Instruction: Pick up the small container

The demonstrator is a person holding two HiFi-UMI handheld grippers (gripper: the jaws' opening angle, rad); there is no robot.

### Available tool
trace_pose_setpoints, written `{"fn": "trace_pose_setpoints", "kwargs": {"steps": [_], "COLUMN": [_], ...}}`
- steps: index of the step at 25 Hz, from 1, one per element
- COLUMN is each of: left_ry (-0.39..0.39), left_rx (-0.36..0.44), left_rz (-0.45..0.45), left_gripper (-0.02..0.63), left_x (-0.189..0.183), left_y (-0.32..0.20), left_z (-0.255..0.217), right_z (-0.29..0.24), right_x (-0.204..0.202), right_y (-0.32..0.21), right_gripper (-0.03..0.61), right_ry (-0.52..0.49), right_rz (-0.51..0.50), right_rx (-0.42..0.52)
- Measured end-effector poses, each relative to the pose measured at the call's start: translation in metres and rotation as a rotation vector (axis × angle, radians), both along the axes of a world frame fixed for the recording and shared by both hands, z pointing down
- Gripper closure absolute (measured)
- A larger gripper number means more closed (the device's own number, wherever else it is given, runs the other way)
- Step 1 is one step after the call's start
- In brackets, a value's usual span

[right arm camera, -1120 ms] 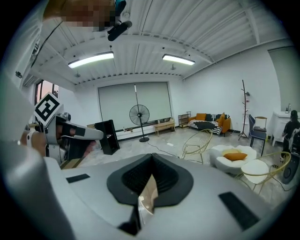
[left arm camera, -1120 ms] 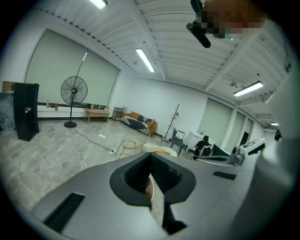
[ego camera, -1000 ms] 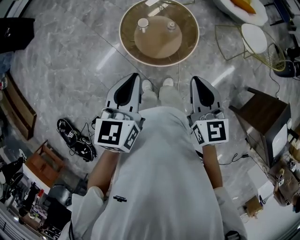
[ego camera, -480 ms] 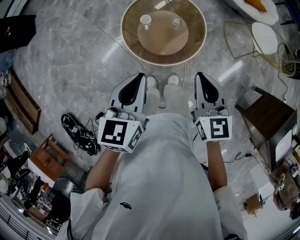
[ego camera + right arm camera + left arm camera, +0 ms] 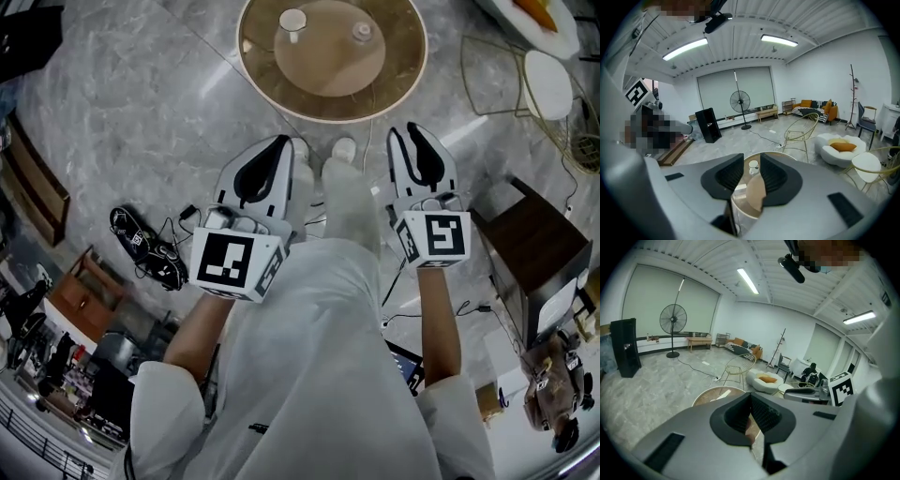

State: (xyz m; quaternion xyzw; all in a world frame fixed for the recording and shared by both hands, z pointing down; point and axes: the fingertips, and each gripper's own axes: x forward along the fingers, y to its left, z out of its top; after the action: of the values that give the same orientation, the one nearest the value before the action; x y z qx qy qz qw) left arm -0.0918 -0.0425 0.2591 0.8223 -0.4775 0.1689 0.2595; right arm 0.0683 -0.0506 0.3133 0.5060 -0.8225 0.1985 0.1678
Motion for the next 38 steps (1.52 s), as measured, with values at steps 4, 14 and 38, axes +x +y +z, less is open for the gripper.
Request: {"fn": "trace_pose_setpoints", "kwargs": {"steps": [4,14,38], "left_ry": [-0.014,-0.031,-0.031], "left_rx": [-0.035,-0.106,-0.174], "left_rz": [-0.024,-0.057,-0.143], "left_gripper": [0.595,0.595,0.595], "left_x": [-0.002,0.005,0.009], "left_y": [-0.008,-0.021,-0.069], "left_z": [0.026,0.082,0.171], "right_z": [0.028,0.092,0.223], "right_x": [0.002,0.002,0.007], "right_y": [-0.015,-0.05,-0.128], "right_gripper": [0.439,0.365,0.23], "right_ry": [0.001,-0.008,0.067], "right_rz": [-0.012,-0.028,-0.055], "right_rx": [-0.023,-0.066,-0.131]}}
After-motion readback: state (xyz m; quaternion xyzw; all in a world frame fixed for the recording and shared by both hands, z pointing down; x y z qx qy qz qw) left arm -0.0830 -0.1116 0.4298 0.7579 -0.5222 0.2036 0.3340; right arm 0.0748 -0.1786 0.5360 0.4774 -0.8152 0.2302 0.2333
